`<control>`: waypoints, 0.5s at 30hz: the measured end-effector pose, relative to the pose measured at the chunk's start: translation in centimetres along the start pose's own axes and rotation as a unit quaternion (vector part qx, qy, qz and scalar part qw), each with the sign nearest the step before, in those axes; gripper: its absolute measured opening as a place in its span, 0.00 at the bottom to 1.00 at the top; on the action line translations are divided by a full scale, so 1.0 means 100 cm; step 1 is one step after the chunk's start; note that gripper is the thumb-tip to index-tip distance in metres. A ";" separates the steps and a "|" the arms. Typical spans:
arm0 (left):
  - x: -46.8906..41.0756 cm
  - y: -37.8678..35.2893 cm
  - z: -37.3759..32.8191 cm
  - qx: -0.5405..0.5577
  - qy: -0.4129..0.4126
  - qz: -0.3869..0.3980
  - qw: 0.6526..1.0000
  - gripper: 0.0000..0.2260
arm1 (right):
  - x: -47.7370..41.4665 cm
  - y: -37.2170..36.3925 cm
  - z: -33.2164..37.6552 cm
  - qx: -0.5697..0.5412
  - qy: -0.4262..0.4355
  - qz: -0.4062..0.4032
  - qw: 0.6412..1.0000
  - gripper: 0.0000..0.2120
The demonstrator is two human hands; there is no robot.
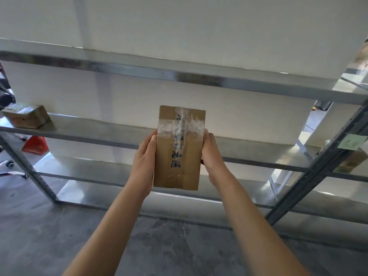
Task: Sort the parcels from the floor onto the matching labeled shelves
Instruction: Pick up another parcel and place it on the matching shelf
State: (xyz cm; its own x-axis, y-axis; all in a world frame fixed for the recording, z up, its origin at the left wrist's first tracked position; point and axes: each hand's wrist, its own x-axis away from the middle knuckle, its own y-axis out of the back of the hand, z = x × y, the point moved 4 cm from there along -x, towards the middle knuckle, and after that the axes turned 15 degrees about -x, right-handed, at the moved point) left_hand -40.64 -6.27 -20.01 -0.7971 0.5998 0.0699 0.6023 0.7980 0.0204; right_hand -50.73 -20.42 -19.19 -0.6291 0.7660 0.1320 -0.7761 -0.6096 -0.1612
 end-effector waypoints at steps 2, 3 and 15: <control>0.000 -0.002 0.002 -0.004 0.002 0.001 1.000 0.14 | 0.002 0.005 0.004 0.015 0.006 0.005 1.000 0.18; 0.000 -0.002 0.003 -0.005 0.000 0.005 1.000 0.14 | 0.003 0.006 0.007 0.022 0.011 0.005 1.000 0.18; -0.006 0.017 -0.008 -0.019 -0.060 0.015 0.998 0.13 | 0.004 -0.009 0.015 0.041 0.044 0.054 0.997 0.20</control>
State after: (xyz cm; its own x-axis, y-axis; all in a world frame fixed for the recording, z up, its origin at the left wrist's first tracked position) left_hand -39.16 -5.33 -19.19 -0.7763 0.6285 -0.0478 0.6261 0.7776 0.0578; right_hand -50.36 -19.83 -17.49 -0.7056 0.7079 0.0320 -0.7074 -0.7012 -0.0890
